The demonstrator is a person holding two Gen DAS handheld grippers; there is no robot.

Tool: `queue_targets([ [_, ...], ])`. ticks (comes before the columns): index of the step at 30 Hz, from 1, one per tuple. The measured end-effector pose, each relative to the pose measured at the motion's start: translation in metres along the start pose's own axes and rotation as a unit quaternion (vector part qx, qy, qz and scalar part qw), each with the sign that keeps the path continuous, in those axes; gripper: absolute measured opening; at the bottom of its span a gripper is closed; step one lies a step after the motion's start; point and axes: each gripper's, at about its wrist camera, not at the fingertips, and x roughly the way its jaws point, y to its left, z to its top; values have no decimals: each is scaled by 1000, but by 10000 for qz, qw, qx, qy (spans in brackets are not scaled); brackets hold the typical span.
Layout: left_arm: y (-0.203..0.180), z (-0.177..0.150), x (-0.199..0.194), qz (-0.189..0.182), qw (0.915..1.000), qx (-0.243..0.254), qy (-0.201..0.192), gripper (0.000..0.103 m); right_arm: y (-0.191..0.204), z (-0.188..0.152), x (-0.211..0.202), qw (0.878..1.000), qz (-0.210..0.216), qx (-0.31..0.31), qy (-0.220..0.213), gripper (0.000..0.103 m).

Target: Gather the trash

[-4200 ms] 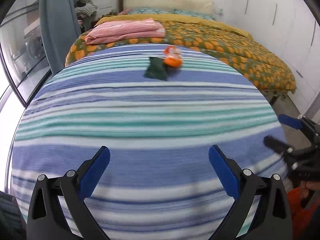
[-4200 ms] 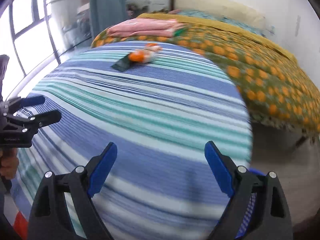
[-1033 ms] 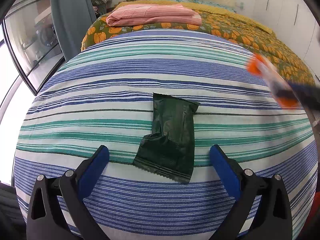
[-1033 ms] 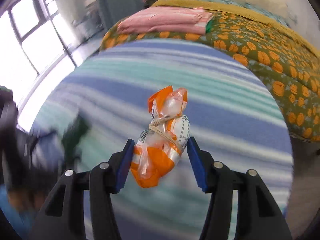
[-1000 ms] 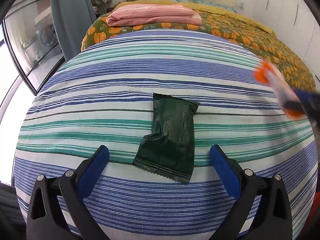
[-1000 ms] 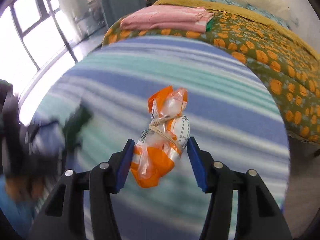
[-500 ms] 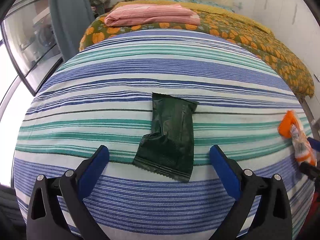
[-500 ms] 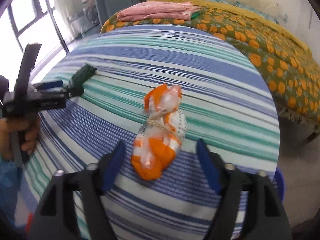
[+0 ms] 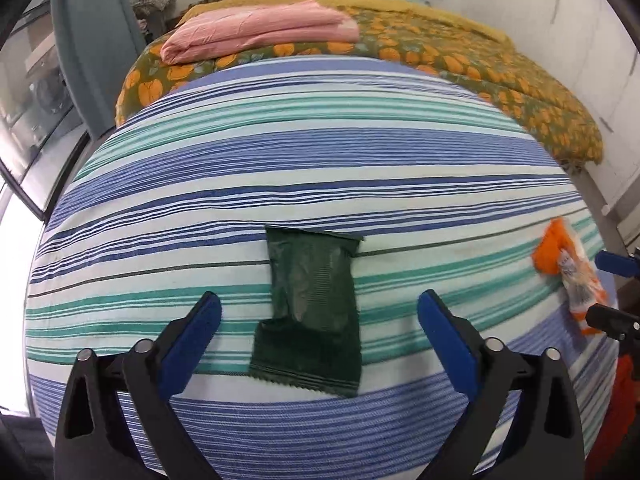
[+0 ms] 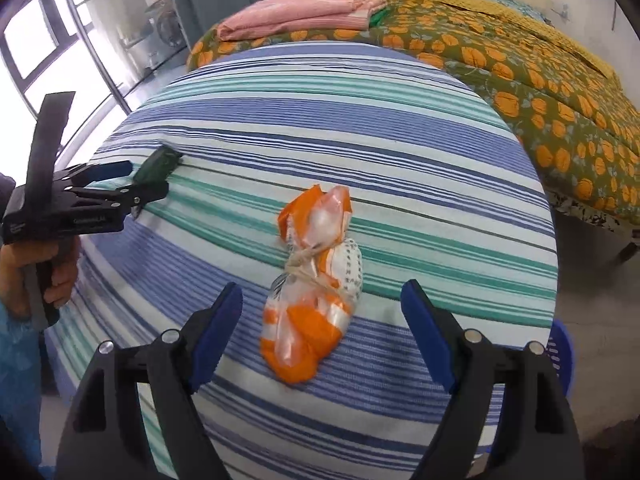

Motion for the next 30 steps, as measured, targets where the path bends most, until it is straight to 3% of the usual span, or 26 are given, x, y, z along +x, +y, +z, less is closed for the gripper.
queue_targets([
  [1, 0, 1, 2, 33, 10000, -26, 70, 83, 0, 1, 2, 10000, -6, 39, 20, 79],
  [3, -2, 1, 4, 143, 9998, -34, 99, 77, 0, 2, 10, 9999, 8, 105, 89, 79],
  [4, -2, 1, 3, 127, 9999, -29, 81, 67, 0, 2, 12, 9999, 27, 139, 99, 71],
  [5, -3, 1, 1, 125, 9999, -5, 34, 45, -1, 2, 12, 9998, 43, 184, 22, 60],
  [6, -5, 2, -1, 150, 9999, 36, 10, 38, -2, 1, 11, 9998, 10, 206, -43, 49],
  [10, -8, -2, -10, 168, 9998, 61, -58, 34, -13, -7, -13, 9976, 166, 483, -470, 48],
  [13, -19, -13, -32, -190, 9996, -39, -222, 33, -23, -25, -40, 9942, 544, 558, -741, 49],
  [16, -49, -30, -57, -762, 9965, -46, -332, 33, -43, -57, -69, 9889, 945, 736, -880, 49],
  [18, -83, -44, -73, -1079, 9934, 150, -364, 33, -64, -86, -89, 9856, 959, 1000, -970, 49],
  [21, -141, -60, -92, -1568, 9854, 534, -395, 33, -113, -137, -114, 9786, 712, 1592, -1090, 49],
  [24, -205, -63, -102, -2047, 9737, 926, -383, 33, -173, -178, -127, 9733, 8, 2074, -987, 49],
  [27, -273, -58, -108, -2444, 9598, 1325, -374, 33, -222, -196, -138, 9639, -362, 2436, -1010, 49],
  [30, -342, -53, -103, -2561, 9507, 1708, -367, 33, -258, -201, -145, 9565, -540, 2635, -1134, 49],
])
